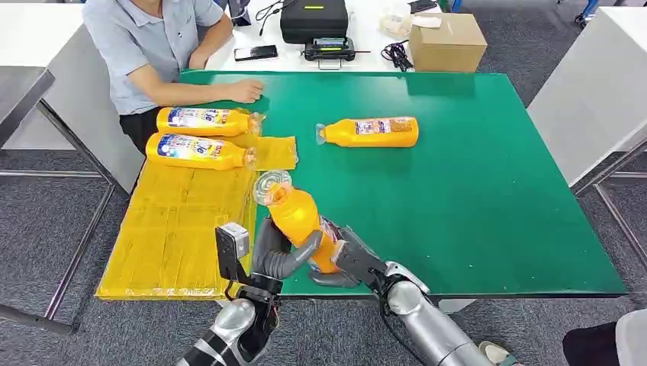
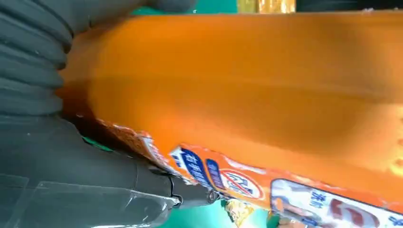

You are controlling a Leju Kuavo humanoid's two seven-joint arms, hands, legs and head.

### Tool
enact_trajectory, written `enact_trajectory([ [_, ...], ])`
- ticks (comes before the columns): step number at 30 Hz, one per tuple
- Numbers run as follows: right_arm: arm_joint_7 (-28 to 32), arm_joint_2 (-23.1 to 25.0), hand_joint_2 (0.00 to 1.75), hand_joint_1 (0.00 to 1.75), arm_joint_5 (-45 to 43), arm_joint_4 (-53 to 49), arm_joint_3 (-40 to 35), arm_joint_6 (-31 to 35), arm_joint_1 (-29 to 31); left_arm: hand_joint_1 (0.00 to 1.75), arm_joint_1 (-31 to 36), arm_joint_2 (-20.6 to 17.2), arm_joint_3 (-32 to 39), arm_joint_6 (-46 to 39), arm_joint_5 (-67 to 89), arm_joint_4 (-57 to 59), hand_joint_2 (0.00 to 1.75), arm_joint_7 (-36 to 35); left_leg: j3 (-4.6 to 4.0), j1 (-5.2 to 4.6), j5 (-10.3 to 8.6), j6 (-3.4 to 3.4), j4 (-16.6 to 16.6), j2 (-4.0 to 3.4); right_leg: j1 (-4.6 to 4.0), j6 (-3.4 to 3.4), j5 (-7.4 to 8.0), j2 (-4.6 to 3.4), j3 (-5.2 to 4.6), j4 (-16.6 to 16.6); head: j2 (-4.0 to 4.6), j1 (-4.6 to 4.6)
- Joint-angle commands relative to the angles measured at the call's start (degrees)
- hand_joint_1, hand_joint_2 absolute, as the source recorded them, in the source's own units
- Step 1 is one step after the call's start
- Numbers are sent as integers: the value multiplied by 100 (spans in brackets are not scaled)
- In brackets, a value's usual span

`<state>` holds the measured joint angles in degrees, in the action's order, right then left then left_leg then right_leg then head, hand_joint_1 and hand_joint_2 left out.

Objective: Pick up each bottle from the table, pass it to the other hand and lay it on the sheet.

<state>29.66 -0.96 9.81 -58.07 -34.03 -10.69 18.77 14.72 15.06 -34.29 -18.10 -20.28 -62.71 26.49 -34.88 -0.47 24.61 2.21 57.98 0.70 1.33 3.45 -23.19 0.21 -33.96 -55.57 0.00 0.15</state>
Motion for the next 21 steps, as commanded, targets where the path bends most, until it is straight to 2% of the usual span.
enact_trajectory([
  [1, -148, 92, 175, 0, 88, 269, 38, 292, 126, 175, 151, -188, -67, 105, -22, 48, 175, -21, 20, 8, 9, -13, 0, -13, -8, -16, -5, -9, 17, 1, 0, -4],
  [10, 13, 112, 175, 0, -119, -457, 202, 213, -544, 175, -10, -310, 102, 210, -35, -216, 175, -120, 25, 9, 14, -15, -1, -10, -10, -18, -10, -6, 25, 3, 0, -4],
  [12, 38, 25, 175, 0, -84, -602, 306, 295, -728, 175, -59, -412, 117, -27, 307, -369, 175, -4, 9, 6, 5, -10, -2, -2, -6, -11, -4, -1, 10, 3, 0, -4],
  [16, 117, -89, 175, 0, 192, -852, 766, 677, -1196, 175, -84, -669, 347, -963, 1710, -515, 175, 232, 29, 11, 9, -17, -6, 3, -12, -19, -10, 7, 31, 10, 0, -4],
  [17, 162, -39, 175, 0, 397, -1041, 862, 942, -1315, 175, -133, -714, 468, -1439, 2260, -571, 175, 237, 18, 7, 5, -12, -6, 4, -8, -14, -6, 6, 20, 8, 0, -2],
  [18, 144, -13, 175, 0, 461, -1316, 919, 958, -1443, 175, -185, -780, 587, -1513, 2521, -693, 175, 228, 14, 4, 4, -11, -5, 1, -5, -12, -4, 2, 12, 5, 0, -4],
  [19, 308, -46, 175, 0, 358, -1693, 882, 670, -1533, 175, -207, -817, 866, -2190, 3884, -696, 175, 346, 25, 8, 12, -17, -3, -6, -9, -20, -10, -4, 22, 3, 0, -4],
  [20, 372, -132, 175, 0, 559, -1899, 789, 700, -1512, 175, -350, -578, 1777, -2190, 5520, -844, 175, 425, 15, 5, 10, -13, -1, -11, -6, -16, -7, -10, 11, 0, 0, -2],
  [21, 302, -146, 175, 0, 585, -2036, 781, 700, -1516, 175, -336, -629, 1773, -2190, 5516, -831, 175, 413, 6, 4, 8, -11, 1, -19, -4, -12, -3, -17, 0, -2, 0, -2],
])
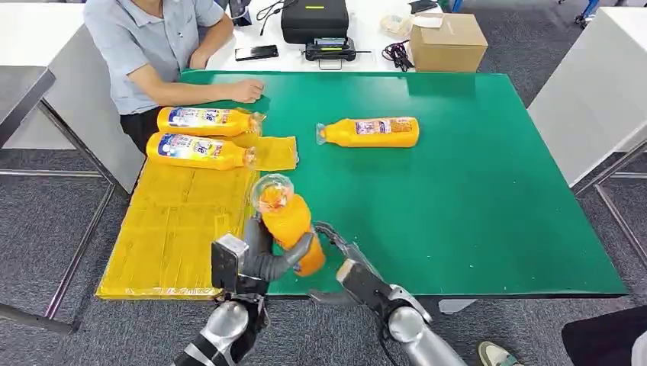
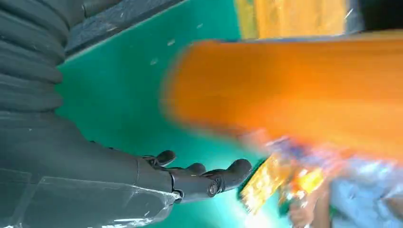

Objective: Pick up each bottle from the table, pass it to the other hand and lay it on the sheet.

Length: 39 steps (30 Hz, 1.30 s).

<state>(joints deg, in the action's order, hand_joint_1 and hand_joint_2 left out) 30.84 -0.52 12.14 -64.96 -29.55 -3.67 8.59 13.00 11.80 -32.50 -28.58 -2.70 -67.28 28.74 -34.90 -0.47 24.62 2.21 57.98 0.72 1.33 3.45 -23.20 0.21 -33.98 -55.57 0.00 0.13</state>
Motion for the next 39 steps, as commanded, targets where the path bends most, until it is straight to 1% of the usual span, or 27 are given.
enact_trajectory([
  [1, 136, -191, 175, 0, 352, -1396, 343, -16, -495, 175, -153, -355, 1576, -1142, 3718, -391, 175, 176, 19, 7, 17, -16, 6, -34, -9, -19, -7, -29, 10, -7, 0, 0],
  [3, 118, -188, 175, 0, 351, -1389, 357, -22, -478, 175, -153, -370, 1551, -1142, 3690, -405, 175, 162, 10, 3, 6, -10, -1, -24, -4, -12, -3, -15, 4, -1, 0, -2],
  [4, 122, -186, 175, 0, 352, -1363, 361, -17, -480, 175, -160, -343, 1552, -1142, 3697, -412, 175, 161, 26, 10, 14, -15, 2, -25, -11, -19, -9, -16, 21, -1, 0, 0],
  [5, 178, -196, 175, 0, 455, -1346, 336, 36, -453, 175, -211, -250, 1743, -1142, 4085, -464, 175, 139, 17, 6, 7, -12, 0, -16, -6, -14, -5, -8, 13, 0, 0, -2],
  [7, 291, -207, 175, 0, 550, -1593, 373, 135, -473, 175, -214, -296, 2116, -1142, 5002, -523, 175, -137, 23, 11, 13, -15, 7, -28, -12, -18, -7, -19, 16, -3, 0, 0],
  [8, 287, -230, 175, 0, 677, -1633, 355, 194, -420, 175, -197, -213, 2575, -1142, 5683, -610, 175, -105, 11, 6, 6, -11, 2, -21, -6, -13, -3, -13, 6, -1, 0, -2],
  [12, 263, -37, 175, 0, 546, -1103, 445, 92, -176, 175, 109, -274, 3492, -1142, 6902, 46, 175, -51, 14, 7, 4, -11, -1, -30, -7, -13, 3, -24, 6, 3, 0, 0],
  [13, 328, -26, 175, 0, 553, -895, 375, 51, -88, 175, 222, -365, 3582, -1142, 7388, 353, 175, -162, 28, 12, 9, -17, -1, -40, -12, -20, 0, -32, 18, 3, 0, 2],
  [14, 367, -32, 175, 0, 586, -761, 328, 59, -22, 175, 315, -442, 3596, -1142, 7548, 573, 175, -219, 29, 8, 5, -15, -6, -40, -9, -18, 2, -32, 17, 4, 0, -2],
  [15, 395, -44, 175, 0, 589, -666, 284, 76, 33, 175, 381, -437, 3716, -1142, 7559, 790, 175, -161, 35, 11, 7, -19, -5, -44, -12, -23, 1, -37, 23, 5, 0, 0],
  [16, 403, -20, 175, 0, 588, -504, 307, 100, 102, 162, 552, -517, 3636, -1142, 7544, 1199, 175, -275, 38, 12, 4, -19, -10, -37, -12, -22, 2, -31, 27, 10, 0, 0],
  [17, 395, 3, 175, 0, 571, -380, 339, 112, 156, 161, 771, -525, 3673, -1142, 7071, 1778, 175, -223, 34, 10, 2, -16, -11, -32, -10, -19, 3, -26, 24, 10, 0, 0],
  [19, 395, 3, 175, 0, 571, -380, 339, 112, 156, 161, 771, -525, 3673, -1142, 7071, 1778, 175, -223, 41, 11, 0, -19, -13, -21, -11, -22, 0, -15, 34, 11, 0, 0],
  [20, 395, 3, 175, 0, 571, -380, 339, 112, 156, 161, 771, -525, 3673, -1142, 7071, 1778, 175, -223, 23, 7, -3, -13, -7, -19, -6, -12, 1, -15, 15, 6, 0, -2],
  [22, 395, 3, 175, 0, 571, -380, 339, 112, 156, 161, 771, -525, 3673, -1142, 7071, 1778, 175, -223, 28, 12, 1, -16, -5, -26, -11, -16, -1, -21, 22, 5, 0, 0],
  [23, 387, 11, 175, 0, 567, -334, 380, 154, 169, 175, 800, -563, 3612, -1142, 7458, 1856, 175, -477, 34, 16, 6, -19, -2, -28, -15, -20, -4, -22, 30, 6, 0, 0],
  [25, 378, 71, 175, 0, 480, -164, 418, 130, 249, 175, 876, -813, 3423, -1142, 8012, 2096, 175, -725, 19, 9, -1, -12, -4, -16, -7, -12, -2, -13, 17, 4, 0, 2],
  [27, 437, 125, 175, 0, 438, 57, 382, 98, 370, 175, 971, -919, 3379, -1142, 8360, 2316, 175, -824, 28, 10, 4, -16, -5, -29, -9, -16, -2, -26, 22, 4, 0, 0],
  [29, 449, 156, 175, 0, 434, 120, 357, 99, 405, 175, 1128, -893, 3387, -1142, 8246, 2730, 175, -776, 21, 9, 0, -15, -5, -28, -8, -15, 1, -24, 16, 4, 0, 0],
  [30, 454, 163, 175, 0, 431, 111, 350, 99, 399, 175, 1176, -883, 3367, -1142, 8268, 2832, 175, -816, 36, 13, 4, -22, -7, -30, -12, -22, -3, -25, 31, 5, 0, 0],
  [31, 459, 164, 175, 0, 427, 97, 341, 101, 394, 175, 1205, -887, 3321, -1142, 8325, 2905, 175, -861, 20, 9, -3, -17, -6, -17, -8, -16, 0, -13, 16, 4, 0, 0],
  [32, 459, 164, 175, 0, 427, 97, 341, 101, 394, 175, 1205, -887, 3321, -1142, 8325, 2905, 175, -861, 30, 15, 2, -23, -2, -18, -15, -24, -4, -13, 27, 2, 0, 0],
  [33, 459, 153, 175, 0, 427, 53, 333, 103, 379, 175, 1236, -909, 3192, -1142, 8441, 3000, 175, -893, 19, 10, -2, -17, -4, -13, -9, -17, -2, -9, 15, 2, 0, 0],
  [36, 470, 137, 175, 0, 402, 5, 373, 118, 337, 175, 1193, -932, 2954, -1142, 8429, 3050, 175, -893, 28, 15, 6, -20, 1, -20, -14, -21, -6, -15, 23, 0, 0, 0],
  [37, 476, 142, 175, 0, 387, 34, 372, 109, 358, 166, 1112, -1010, 2739, -1142, 8725, 2831, 175, -1112, 25, 12, 5, -17, -1, -19, -12, -17, -5, -14, 21, 3, 0, 0],
  [38, 472, 147, 175, 0, 380, 69, 368, 102, 380, 136, 1141, -1025, 2648, -1142, 8666, 2946, 175, -1150, 14, 7, 0, -12, -2, -16, -6, -10, -2, -12, 10, 1, 0, 0],
  [39, 472, 153, 175, 0, 380, 88, 364, 101, 384, 136, 1163, -1019, 2664, -1142, 8587, 3004, 175, -1136, 25, 13, 6, -17, 0, -21, -12, -17, -6, -16, 21, 1, 0, 0],
])
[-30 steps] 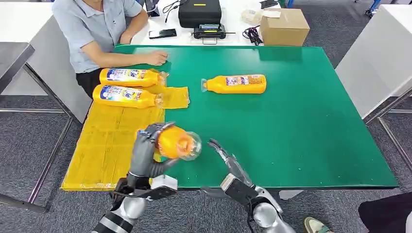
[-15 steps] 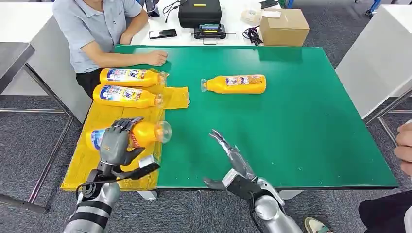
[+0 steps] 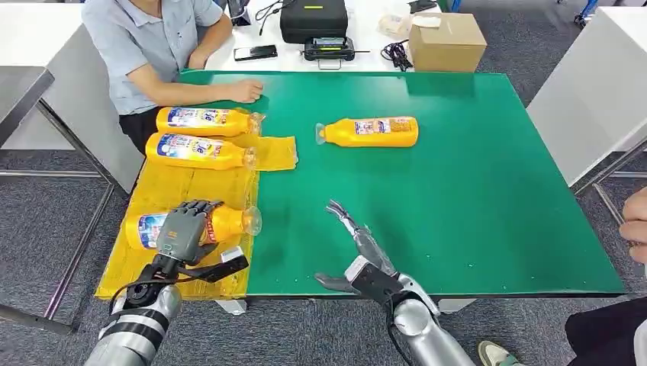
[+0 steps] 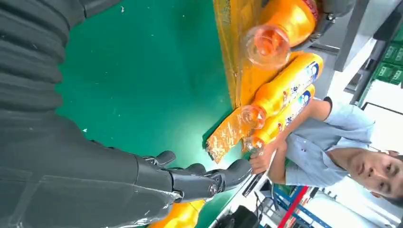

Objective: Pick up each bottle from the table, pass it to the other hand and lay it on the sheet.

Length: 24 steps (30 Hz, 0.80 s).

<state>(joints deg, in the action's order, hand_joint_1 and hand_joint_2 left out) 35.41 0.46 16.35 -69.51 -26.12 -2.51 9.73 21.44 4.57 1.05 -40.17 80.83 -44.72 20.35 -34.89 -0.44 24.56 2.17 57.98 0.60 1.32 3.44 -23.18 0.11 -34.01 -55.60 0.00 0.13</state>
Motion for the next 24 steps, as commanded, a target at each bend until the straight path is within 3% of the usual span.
enact_trajectory([
  [1, 15, 55, 175, 0, -42, 542, 21, -14, 270, 136, 318, -296, -691, 17, 234, 749, 175, -297, 15, 5, 6, -9, -2, -7, -6, -11, -4, -4, 15, 4, 0, 0],
  [3, 14, 70, 175, 0, -40, 580, 14, -13, 285, 136, 352, -284, -700, 17, 193, 844, 175, -311, 21, 8, 9, -13, -1, -9, -9, -15, -6, -6, 22, 3, 0, 2],
  [4, 18, 77, 175, 0, -41, 616, 5, -14, 299, 44, 428, -302, -819, 17, 251, 1010, 175, -368, 15, 6, 6, -10, -1, -8, -6, -12, -3, -5, 16, 4, 0, 0],
  [5, 25, 88, 175, 0, -38, 641, -3, -11, 310, 38, 519, -277, -841, 17, 102, 1272, 175, -350, 22, 7, 8, -13, -2, -6, -8, -16, -5, -3, 23, 4, 0, 0],
  [6, 25, 95, 175, 0, -38, 652, -2, -9, 314, 45, 595, -257, -875, 17, 5, 1488, 175, -334, 13, 3, 3, -9, -3, -2, -4, -10, -2, 0, 14, 4, 0, 0],
  [8, 31, 98, 175, 0, -42, 651, 7, -31, 318, 28, 665, -225, -884, 17, 42, 1736, 175, -334, 24, 8, 6, -14, -2, -4, -9, -18, -4, 0, 25, 4, 0, 0],
  [11, 31, 98, 175, 0, -42, 651, 7, -31, 318, 28, 665, -225, -884, 17, 42, 1736, 175, -334, 19, 3, 4, -10, -3, -8, -5, -12, -1, -5, 18, 5, 0, -2],
  [13, 29, 92, 175, 0, -41, 647, 16, -30, 331, 0, 679, -229, -899, 17, 18, 1782, 175, -347, 29, 8, 9, -13, -1, -12, -9, -16, -4, -9, 28, 5, 0, -2],
  [24, 67, 125, 175, 0, 21, 698, 161, -79, 424, 0, 909, -329, -1416, 1268, -150, 2425, 175, -584, 56, 5, 5, -13, -2, 3, -6, -17, 0, -1, 60, 3, 0, 0],
])
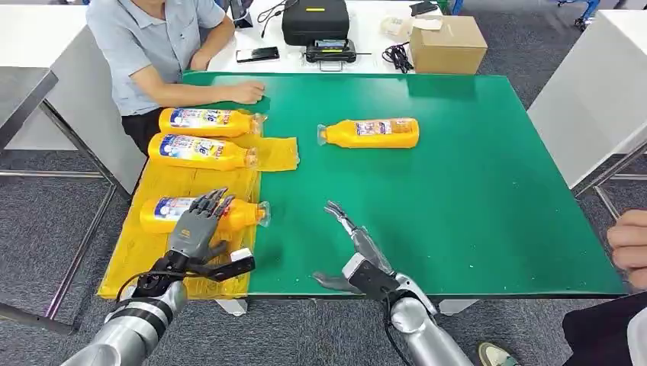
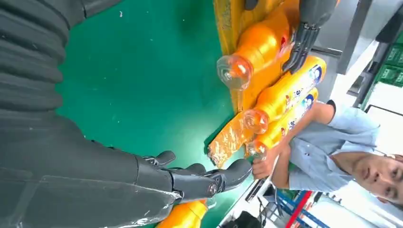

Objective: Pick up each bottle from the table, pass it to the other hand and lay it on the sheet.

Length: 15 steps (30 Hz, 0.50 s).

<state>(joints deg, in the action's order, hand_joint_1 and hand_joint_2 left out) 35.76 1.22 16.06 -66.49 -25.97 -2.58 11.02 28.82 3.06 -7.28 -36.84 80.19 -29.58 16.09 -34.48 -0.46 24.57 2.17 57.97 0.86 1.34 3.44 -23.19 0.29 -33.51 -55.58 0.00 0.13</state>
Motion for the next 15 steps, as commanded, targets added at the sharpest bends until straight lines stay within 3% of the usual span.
enact_trajectory([
  [1, 32, 50, 175, 0, 50, 395, 146, -73, 294, 0, 156, -185, -581, 943, -88, 920, 175, -161, 28, 14, 6, -21, -3, -32, -16, -26, 5, -25, 22, 8, 0, 0],
  [6, 33, 65, 175, 0, 97, 404, 179, -76, 293, 0, 100, -239, -674, 1145, -170, 865, 175, -225, 50, 4, -1, -13, -10, -19, -5, -17, 5, -20, 45, 9, 0, -2],
  [15, 38, 74, 175, 0, 126, 405, 216, -79, 269, 0, 55, -250, -781, 760, -243, 726, 175, -263, 71, 7, -3, -18, -11, -23, -8, -20, 4, -22, 65, 11, 0, 0],
])
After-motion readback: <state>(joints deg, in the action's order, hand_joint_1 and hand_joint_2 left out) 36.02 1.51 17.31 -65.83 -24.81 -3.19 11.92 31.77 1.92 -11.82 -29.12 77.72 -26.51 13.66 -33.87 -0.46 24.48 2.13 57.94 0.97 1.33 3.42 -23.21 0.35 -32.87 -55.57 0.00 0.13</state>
